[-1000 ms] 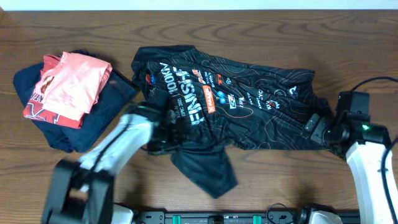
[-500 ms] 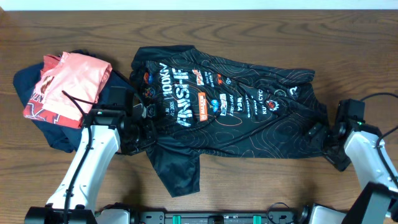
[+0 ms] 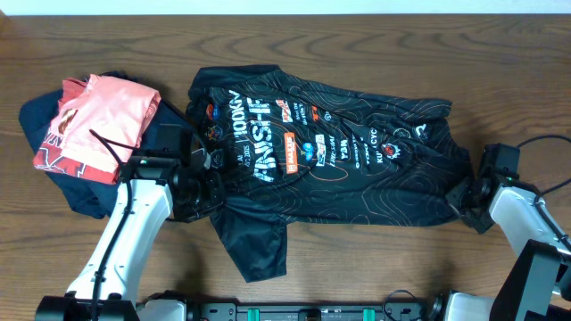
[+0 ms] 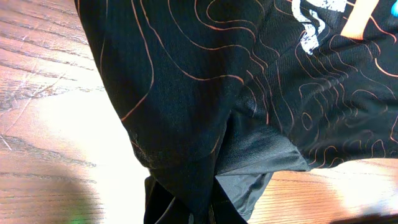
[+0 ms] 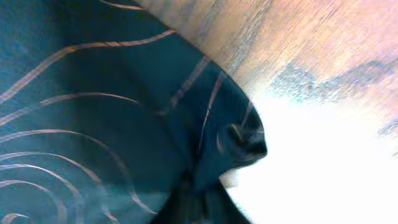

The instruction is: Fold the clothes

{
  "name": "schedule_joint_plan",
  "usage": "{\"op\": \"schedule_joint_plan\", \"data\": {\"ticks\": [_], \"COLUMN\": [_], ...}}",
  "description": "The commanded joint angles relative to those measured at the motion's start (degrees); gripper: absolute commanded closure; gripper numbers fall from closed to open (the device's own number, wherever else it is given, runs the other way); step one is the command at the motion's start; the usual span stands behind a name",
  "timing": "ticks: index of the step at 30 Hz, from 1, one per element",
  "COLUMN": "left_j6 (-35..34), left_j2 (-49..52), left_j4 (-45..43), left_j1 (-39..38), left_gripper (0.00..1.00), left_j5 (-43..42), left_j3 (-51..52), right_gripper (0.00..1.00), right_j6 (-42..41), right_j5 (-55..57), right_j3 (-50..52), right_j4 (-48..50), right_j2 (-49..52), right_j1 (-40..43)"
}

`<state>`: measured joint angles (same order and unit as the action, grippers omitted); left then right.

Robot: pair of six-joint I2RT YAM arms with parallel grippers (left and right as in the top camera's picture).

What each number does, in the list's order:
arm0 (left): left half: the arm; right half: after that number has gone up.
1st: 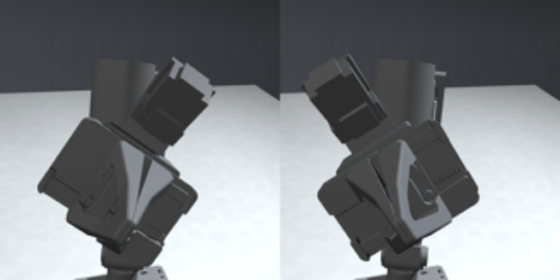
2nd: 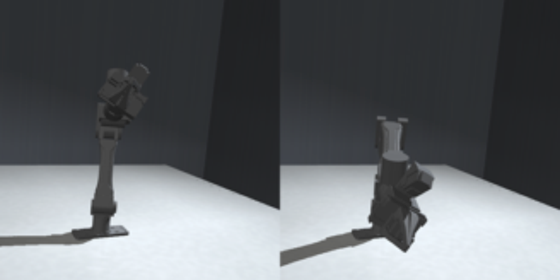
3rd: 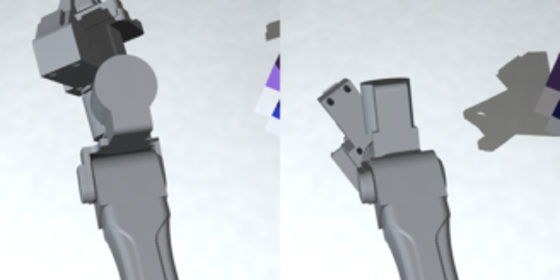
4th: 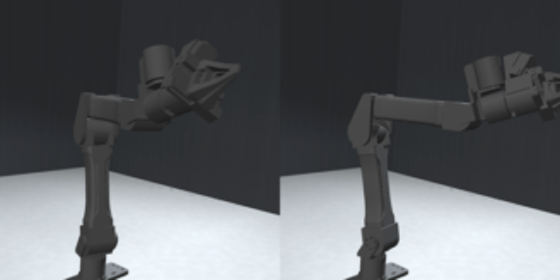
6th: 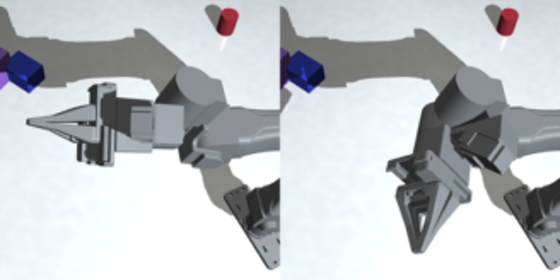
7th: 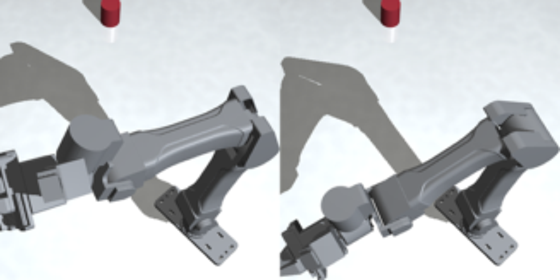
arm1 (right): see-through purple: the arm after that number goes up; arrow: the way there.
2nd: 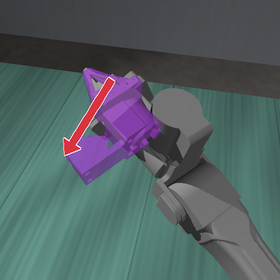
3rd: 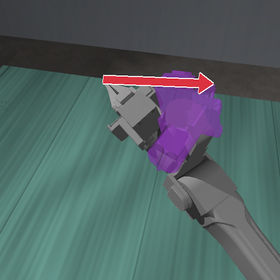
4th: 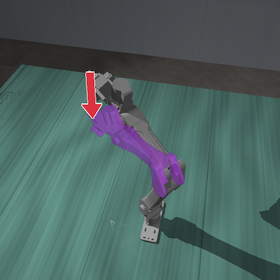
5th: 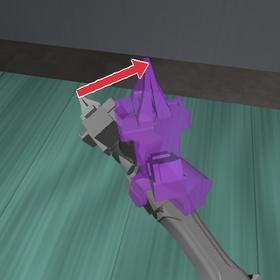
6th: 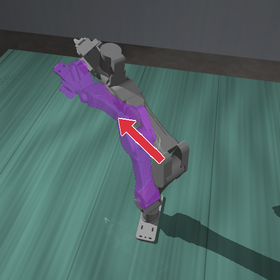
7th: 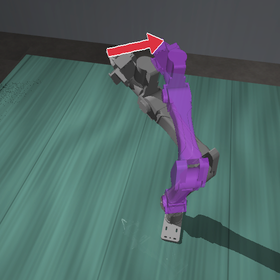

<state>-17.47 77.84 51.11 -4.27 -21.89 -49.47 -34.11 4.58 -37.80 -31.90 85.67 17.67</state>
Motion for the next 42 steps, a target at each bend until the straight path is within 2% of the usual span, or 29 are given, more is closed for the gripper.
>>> {"op": "schedule_joint_plan", "data": {"ticks": [1,5,8,16,21,26,32,36,42], "left_j6": [1.2,2.75,5.09,8.55,9.92,9.97,9.97,9.99,10.16], "left_j2": [-0.46,-0.5,-0.5,-0.52,-1.84,-5.62,-8.72,-5.46,4.35], "left_j4": [-0.66,-0.31,3.5,22.32,30.86,31.39,26.25,25.83,22.1], "left_j1": [0.24,0.24,0.24,0.24,0.24,0.24,0.24,0.24,0.24], "left_gripper": [0.94,0.94,0.94,0.94,0.94,0.94,0.94,0.94,0.94], "left_j5": [0.52,-0.22,-0.24,-2.12,-2.1,-1.46,-1.4,-1.42,-1.44], "left_j3": [-0.92,-3.13,-8.7,-37.05,-55.08,-66.88,-69.18,-69.16,-69.16], "right_gripper": [0.99,0.99,0.99,0.99,0.99,0.99,0.99,0.99,0.99], "right_j6": [-0.98,0.66,3.61,11.37,12.11,13.77,17.14,22.38,25.11], "right_j5": [0.28,-0.39,-0.52,-0.42,0.33,1.33,-0.44,-8.26,-13.75], "right_j3": [0.98,-3.41,-10.1,-36.98,-48.59,-56.89,-61.68,-61.68,-61.66], "right_j4": [-0.94,-6.8,-13.38,-35.21,-43.63,-46.38,-44.89,-41.64,-39.76], "right_j2": [1.25,-2.03,-6.29,-15.67,-18.62,-21.0,-21.42,-18.71,-11.13], "right_j1": [0.59,0.74,0.74,0.81,1.77,7.19,11.17,11.13,9.86]}}
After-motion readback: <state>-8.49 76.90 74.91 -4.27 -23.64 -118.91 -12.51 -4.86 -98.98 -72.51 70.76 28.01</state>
